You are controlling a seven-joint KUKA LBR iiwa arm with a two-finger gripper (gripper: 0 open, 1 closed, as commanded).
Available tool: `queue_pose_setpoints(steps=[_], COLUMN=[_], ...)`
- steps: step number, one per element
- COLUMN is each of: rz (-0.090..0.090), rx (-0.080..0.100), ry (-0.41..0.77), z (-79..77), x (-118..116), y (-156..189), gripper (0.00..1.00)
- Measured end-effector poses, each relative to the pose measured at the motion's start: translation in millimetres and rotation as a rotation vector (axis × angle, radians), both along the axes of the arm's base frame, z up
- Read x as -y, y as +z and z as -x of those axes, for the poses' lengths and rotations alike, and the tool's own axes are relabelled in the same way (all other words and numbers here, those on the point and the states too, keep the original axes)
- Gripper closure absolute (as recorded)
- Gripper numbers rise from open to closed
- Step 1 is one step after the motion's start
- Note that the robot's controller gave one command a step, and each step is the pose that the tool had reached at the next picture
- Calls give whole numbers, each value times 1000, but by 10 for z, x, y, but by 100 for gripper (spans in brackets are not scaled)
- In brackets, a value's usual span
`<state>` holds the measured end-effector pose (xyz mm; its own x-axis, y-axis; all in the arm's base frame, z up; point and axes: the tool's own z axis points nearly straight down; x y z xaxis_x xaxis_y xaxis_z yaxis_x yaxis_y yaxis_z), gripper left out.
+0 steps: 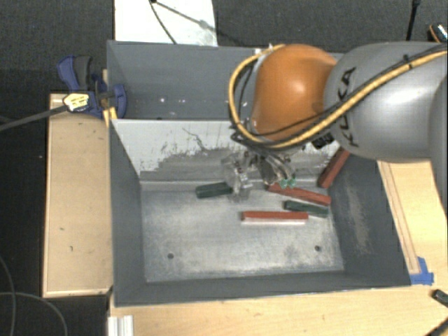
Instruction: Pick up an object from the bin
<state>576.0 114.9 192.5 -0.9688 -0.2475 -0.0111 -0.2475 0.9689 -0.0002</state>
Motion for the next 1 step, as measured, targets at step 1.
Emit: queue_pose_setpoints(steps=[1], rz=[0], rx=[2], ry=[20], z=[-39], x=[1], y=[860], gripper=[100])
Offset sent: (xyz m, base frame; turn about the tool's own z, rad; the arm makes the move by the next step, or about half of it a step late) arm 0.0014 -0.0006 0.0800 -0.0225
